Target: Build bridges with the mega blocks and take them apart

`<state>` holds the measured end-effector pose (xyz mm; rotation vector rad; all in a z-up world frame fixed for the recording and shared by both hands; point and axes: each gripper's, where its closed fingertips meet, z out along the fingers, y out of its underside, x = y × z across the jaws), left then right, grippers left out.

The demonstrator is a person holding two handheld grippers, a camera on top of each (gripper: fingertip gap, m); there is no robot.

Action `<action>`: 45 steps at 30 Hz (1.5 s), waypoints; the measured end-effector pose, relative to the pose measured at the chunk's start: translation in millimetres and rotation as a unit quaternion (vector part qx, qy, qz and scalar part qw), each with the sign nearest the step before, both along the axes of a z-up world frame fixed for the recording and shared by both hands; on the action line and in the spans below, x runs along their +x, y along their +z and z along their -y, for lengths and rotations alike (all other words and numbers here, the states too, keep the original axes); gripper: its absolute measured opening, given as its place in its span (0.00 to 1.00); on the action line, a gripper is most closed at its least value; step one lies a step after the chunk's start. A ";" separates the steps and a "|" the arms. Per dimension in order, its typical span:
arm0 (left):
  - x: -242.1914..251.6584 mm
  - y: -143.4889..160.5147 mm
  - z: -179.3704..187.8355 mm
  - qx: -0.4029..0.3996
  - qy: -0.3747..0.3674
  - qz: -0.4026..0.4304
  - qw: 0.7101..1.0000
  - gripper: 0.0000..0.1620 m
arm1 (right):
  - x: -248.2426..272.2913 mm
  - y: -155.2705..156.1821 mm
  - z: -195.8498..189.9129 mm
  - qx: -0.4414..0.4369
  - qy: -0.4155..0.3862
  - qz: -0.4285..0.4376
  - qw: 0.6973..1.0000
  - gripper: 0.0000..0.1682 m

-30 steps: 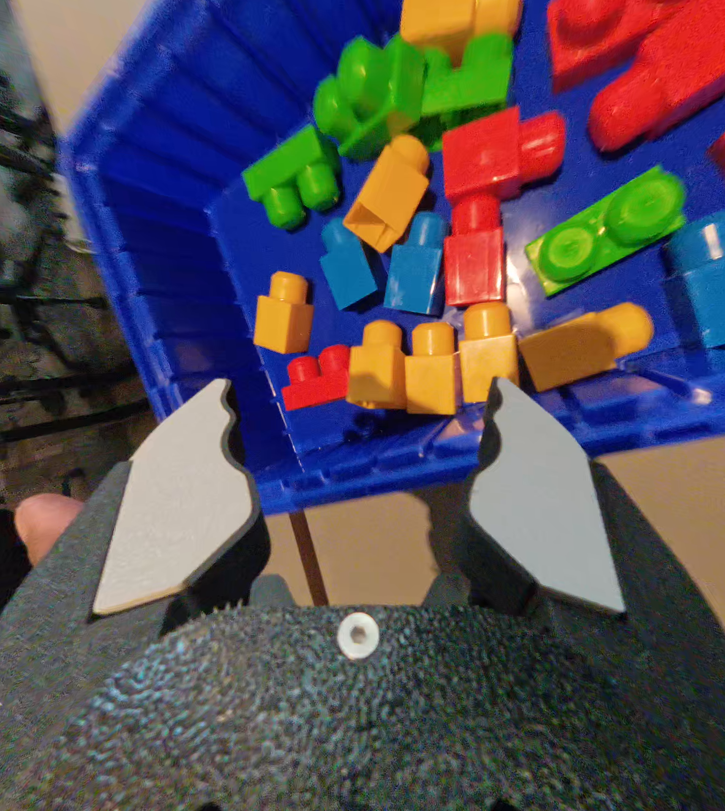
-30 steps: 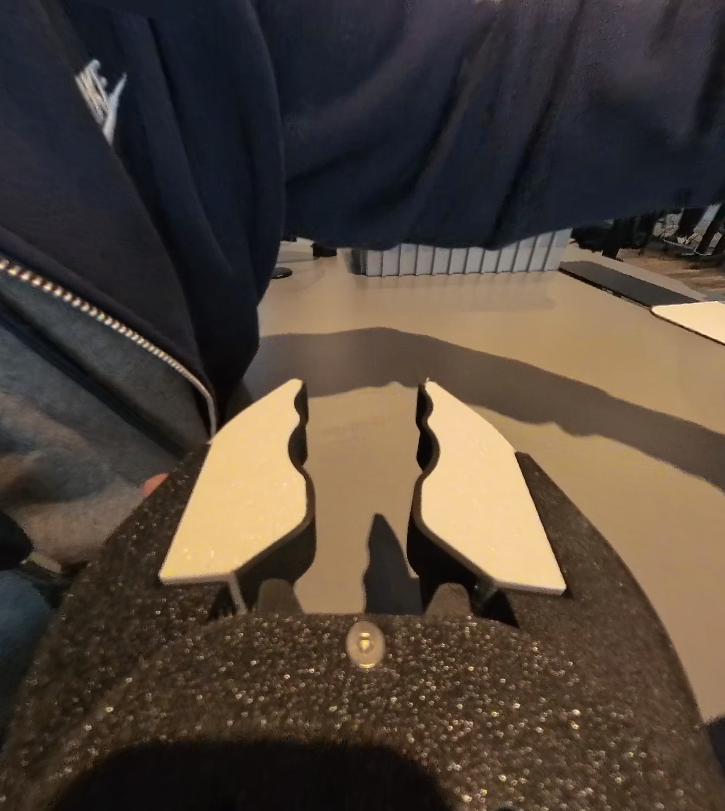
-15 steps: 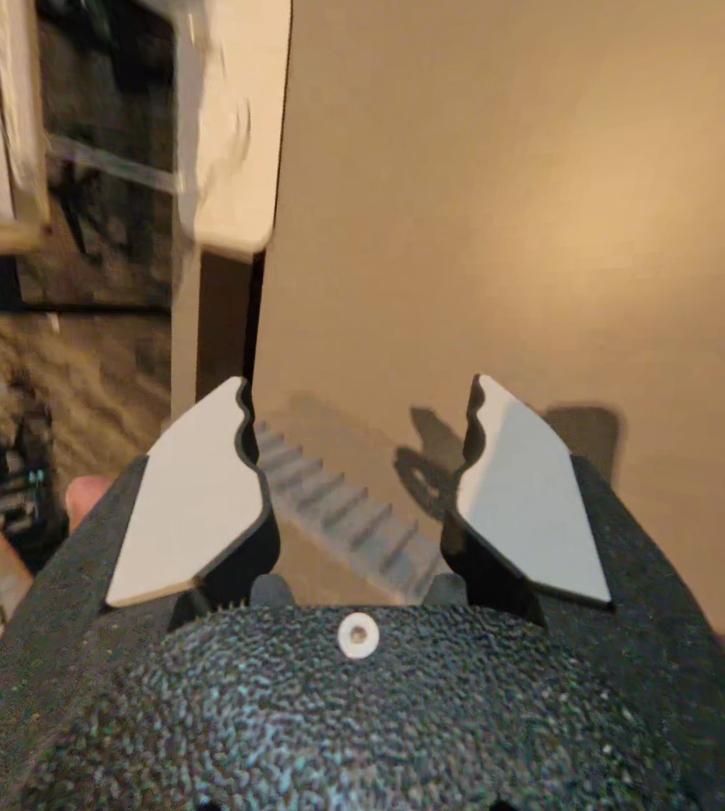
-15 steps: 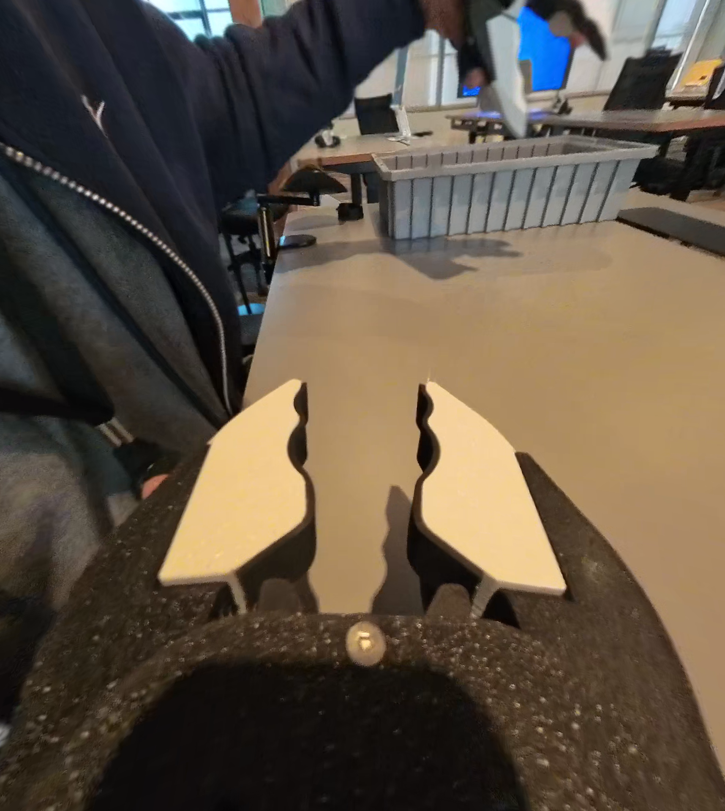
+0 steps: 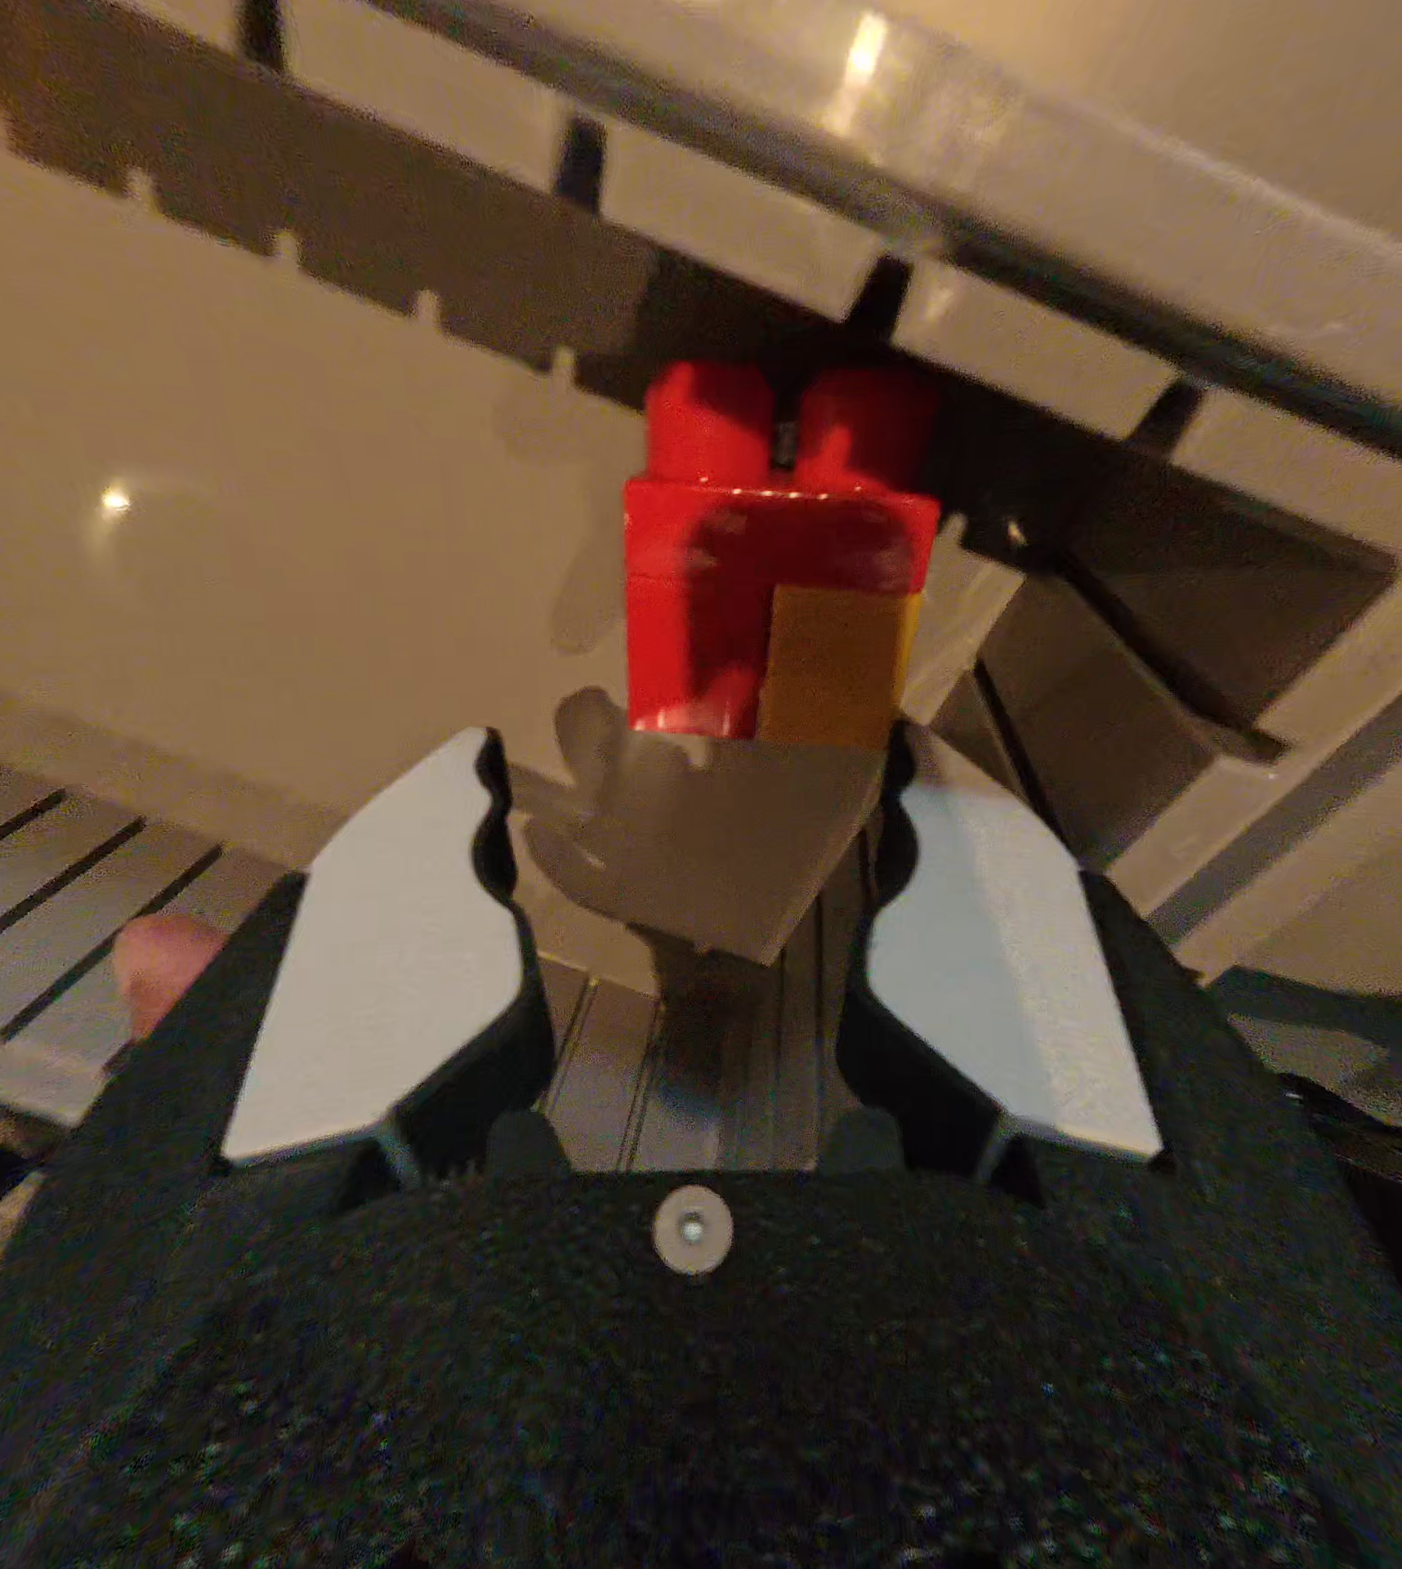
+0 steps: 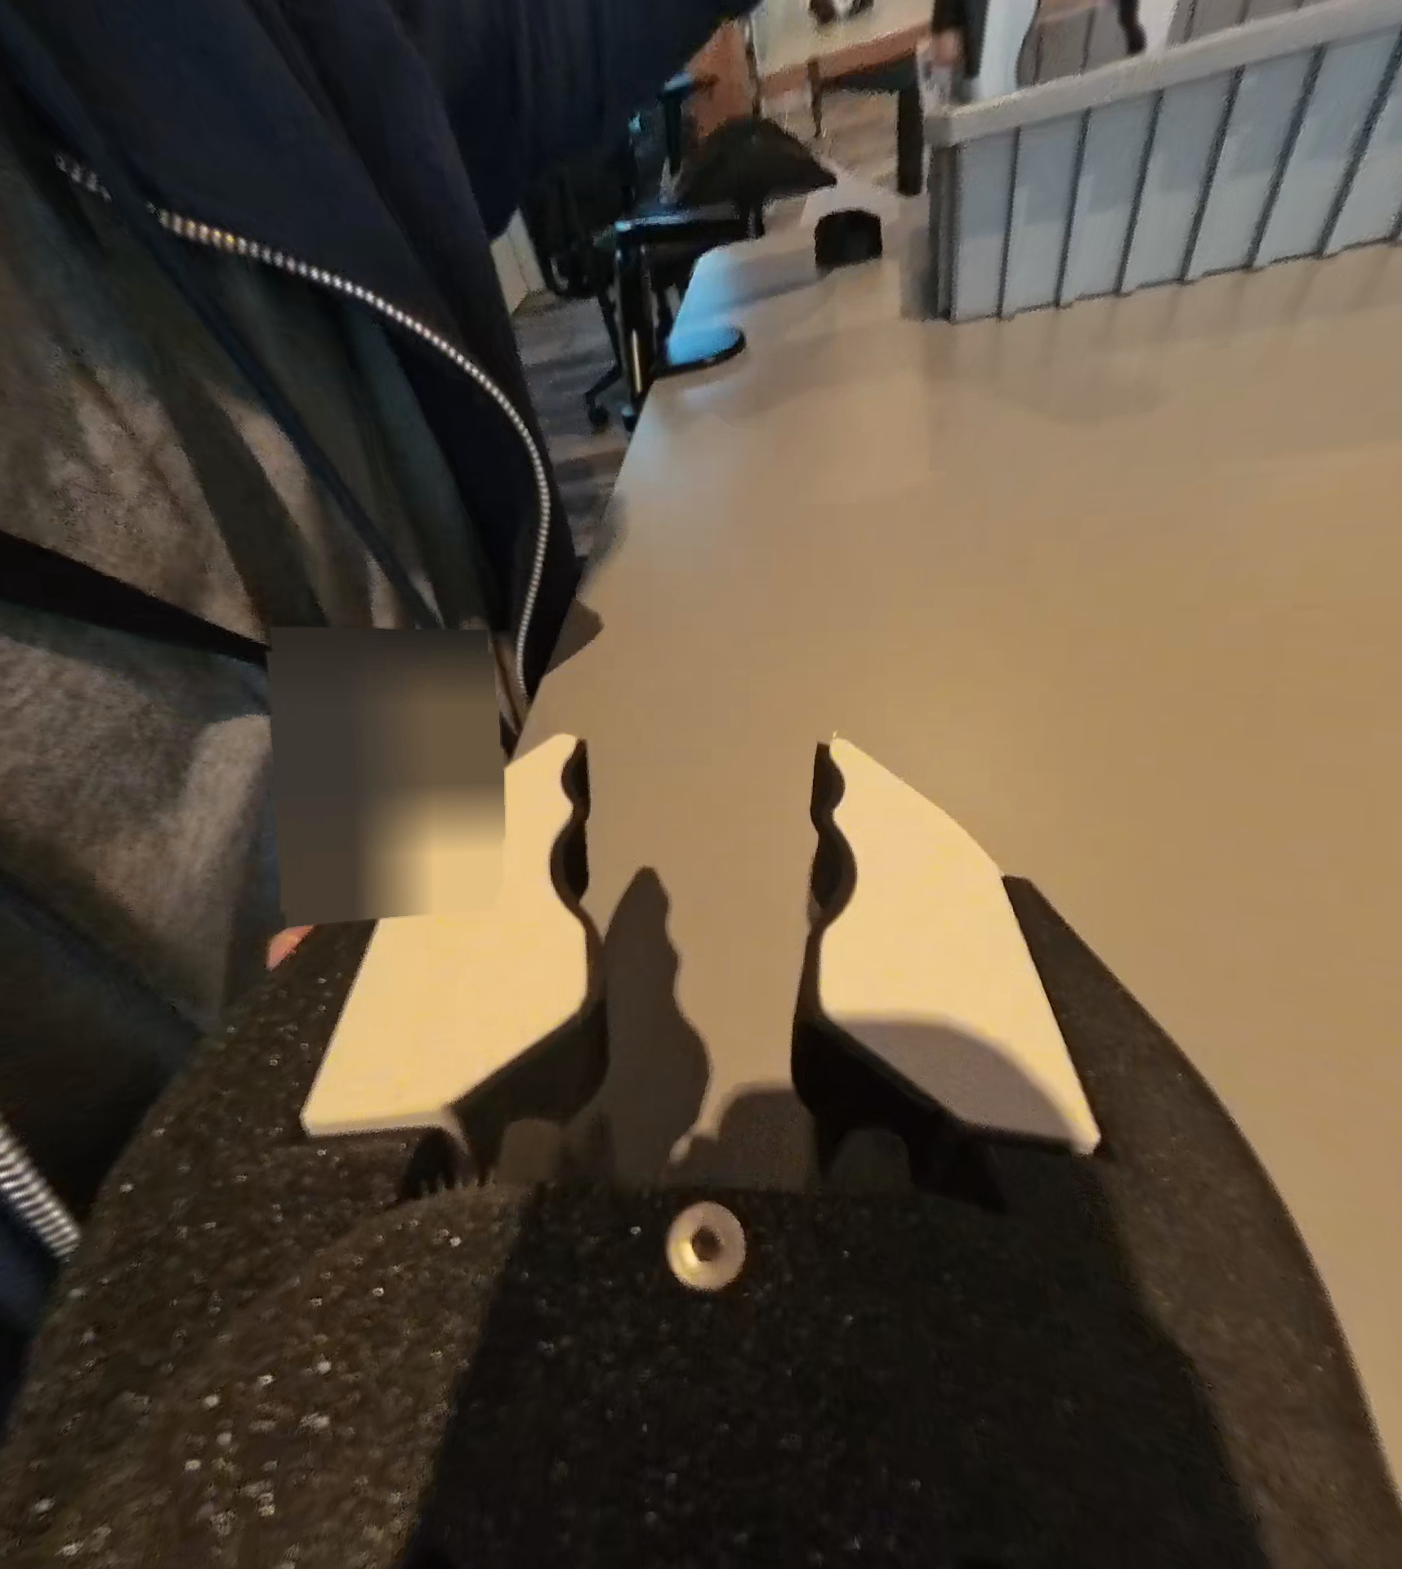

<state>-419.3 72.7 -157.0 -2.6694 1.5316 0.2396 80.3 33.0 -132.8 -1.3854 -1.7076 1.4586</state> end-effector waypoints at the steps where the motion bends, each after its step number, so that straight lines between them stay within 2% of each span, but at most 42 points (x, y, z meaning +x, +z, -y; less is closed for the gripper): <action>1: 1.3 -4.9 1.5 -0.016 -0.005 0.010 1.000 0.51 | -9.3 -2.0 0.8 0.003 0.006 0.010 1.000 0.30; 6: 10.6 -24.6 5.3 -0.076 -0.017 0.038 0.996 0.53 | -50.7 -8.7 5.8 0.009 0.031 0.042 0.999 0.31; 10: 12.9 -31.1 3.0 -0.081 -0.038 0.037 0.995 0.58 | -73.1 -11.7 9.6 0.011 0.041 0.056 0.998 0.31; 18: 20.7 -39.2 13.9 -0.148 -0.004 0.104 0.983 0.49 | -88.3 -15.6 13.5 0.009 0.052 0.068 0.996 0.31; 19: 21.2 -39.8 10.3 -0.143 0.002 0.112 0.983 0.46 | -88.8 -15.4 14.3 0.009 0.054 0.067 0.996 0.31; 22: 18.6 -39.8 1.1 -0.138 0.014 0.113 0.984 0.46 | -88.6 -14.7 16.5 0.011 0.055 0.065 0.996 0.31; 24: 11.9 -40.7 -13.2 -0.102 0.007 0.089 0.991 0.60 | -87.0 -14.1 16.9 0.012 0.053 0.062 0.997 0.31; 27: 3.8 -34.6 -32.9 -0.037 0.006 0.065 0.997 0.56 | -83.9 -13.4 15.5 0.012 0.046 0.058 0.997 0.31; 29: -4.6 -34.9 -24.9 -0.046 -0.014 0.027 0.998 0.58 | -82.0 -13.4 14.5 0.011 0.041 0.057 0.997 0.31; 32: -2.5 -38.3 -14.9 -0.059 -0.027 0.017 0.998 0.62 | -79.8 -14.3 13.8 0.014 0.038 0.057 0.998 0.31; 36: -3.0 -45.2 -25.8 -0.036 -0.034 0.011 0.999 0.57 | -80.7 -14.5 13.9 0.010 0.037 0.052 0.998 0.31; 38: -3.8 -48.2 -25.8 -0.050 -0.020 0.012 0.998 0.56 | -81.4 -14.9 15.1 0.013 0.039 0.052 0.998 0.31; 42: -0.6 -48.2 -21.2 -0.056 -0.005 0.042 0.998 0.46 | -79.5 -12.8 17.4 0.021 0.041 0.047 0.998 0.30; 45: -4.9 -40.0 -31.7 0.007 0.020 0.037 0.999 0.46 | -76.7 -7.9 13.3 0.025 0.030 0.035 0.999 0.30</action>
